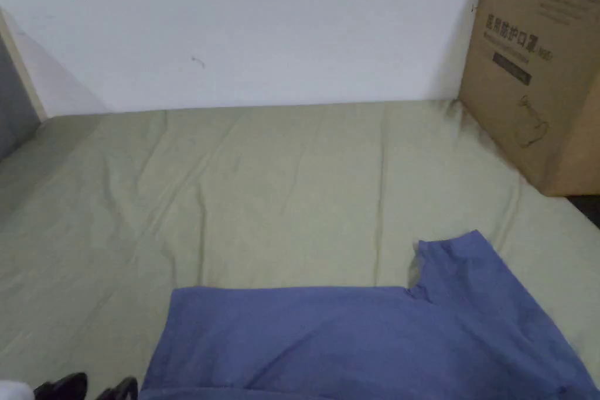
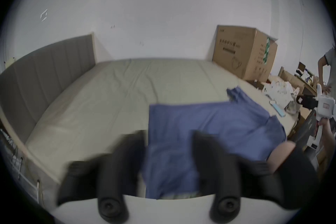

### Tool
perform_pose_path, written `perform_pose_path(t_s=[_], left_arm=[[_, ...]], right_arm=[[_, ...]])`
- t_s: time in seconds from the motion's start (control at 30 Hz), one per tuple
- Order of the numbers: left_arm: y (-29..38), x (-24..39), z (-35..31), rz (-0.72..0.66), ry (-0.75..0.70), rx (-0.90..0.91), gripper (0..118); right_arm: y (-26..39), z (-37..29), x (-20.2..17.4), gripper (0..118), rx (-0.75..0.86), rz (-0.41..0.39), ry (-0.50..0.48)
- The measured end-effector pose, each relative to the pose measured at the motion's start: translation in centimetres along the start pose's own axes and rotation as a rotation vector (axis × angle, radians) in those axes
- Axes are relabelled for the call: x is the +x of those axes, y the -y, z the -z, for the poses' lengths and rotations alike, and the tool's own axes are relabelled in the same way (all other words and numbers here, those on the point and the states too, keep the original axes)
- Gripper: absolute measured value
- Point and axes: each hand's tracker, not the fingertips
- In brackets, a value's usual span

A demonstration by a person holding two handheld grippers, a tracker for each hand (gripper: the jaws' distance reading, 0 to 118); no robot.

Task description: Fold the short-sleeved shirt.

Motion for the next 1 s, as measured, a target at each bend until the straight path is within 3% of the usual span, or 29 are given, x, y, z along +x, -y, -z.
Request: perform_pose_path(t_s=[0.03,0.07,0.13,0.23,0.27,0.3,0.33,0.37,0.47,0.53,0.57,0.6,0.63,0.67,0.7,0.73,0.8,0.9,0.93,0.97,1.0], left_arm=[[-1.4,0.0,1.5,-0.001,0.010,0.015,7],[-2.4,-0.1,3.5,0.012,-0.014,0.017,0],[-4.2,-0.7,8.3,0.013,0.027,-0.010,0],[-5.4,-2.3,17.4,-0.010,0.062,-0.203,3],[-5.1,-3.1,21.0,-0.027,0.040,-0.272,22],[-4.8,-3.7,23.3,-0.033,0.009,-0.312,71],[-4.2,-4.4,25.5,-0.052,-0.005,-0.361,97],[-3.5,-5.2,27.4,-0.069,-0.009,-0.418,103],[-1.9,-6.1,30.9,-0.122,-0.052,-0.458,97],[-0.9,-5.9,31.8,-0.113,-0.063,-0.472,73],[-0.6,-5.7,31.7,-0.113,-0.052,-0.465,68],[-0.4,-5.0,31.3,-0.074,-0.092,-0.437,47],[-0.4,-4.5,30.7,-0.041,-0.085,-0.398,11],[-0.3,-3.4,29.9,-0.002,-0.052,-0.369,2],[-0.1,-2.8,29.7,0.023,-0.004,-0.368,2],[0.0,-2.0,29.5,0.054,-0.064,-0.368,2],[0.5,-2.8,29.4,0.019,0.030,-0.380,2],[0.1,-3.6,28.9,0.015,-0.015,-0.349,2],[0.2,-5.1,28.7,-0.041,-0.027,-0.336,2],[0.0,-5.8,28.7,-0.094,-0.020,-0.337,2],[-0.1,-6.3,28.8,-0.137,-0.002,-0.348,2]], right_arm=[[-0.9,0.8,-0.4,1,0.006,-0.015,0.017],[-1.7,1.8,-0.4,1,0.022,0.008,-0.051],[-2.8,3.8,-0.8,1,0.006,0.029,-0.077],[-3.6,6.0,-1.1,1,-0.002,0.020,-0.093],[-3.7,6.6,-1.4,1,-0.009,0.012,-0.103],[-4.1,6.9,-2.2,1,-0.016,0.004,-0.115],[-4.1,7.4,-2.4,1,-0.023,-0.002,-0.133],[-4.1,7.9,-2.6,1,-0.033,-0.011,-0.146],[-3.6,8.8,-2.1,1,-0.073,-0.043,-0.153],[-3.4,9.7,-1.7,1,-0.093,-0.063,-0.149],[-3.3,10.3,-1.5,1,-0.104,-0.071,-0.144],[-3.3,10.9,-1.2,1,-0.116,-0.078,-0.138],[-3.3,11.5,-0.8,1,-0.129,-0.078,-0.133],[-3.4,12.2,-0.4,1,-0.143,-0.068,-0.134],[-3.4,13.1,0.1,1,-0.157,-0.057,-0.137],[-3.4,14.0,0.6,1,-0.169,-0.050,-0.140],[-3.6,16.5,1.8,1,-0.228,-0.057,-0.092],[-4.0,21.6,3.8,2,-0.396,-0.030,-0.098],[-3.9,23.7,4.6,12,-0.449,0.007,-0.096],[-3.6,25.7,5.4,34,-0.486,0.025,-0.077],[-3.3,27.5,5.9,74,-0.522,0.036,-0.065]])
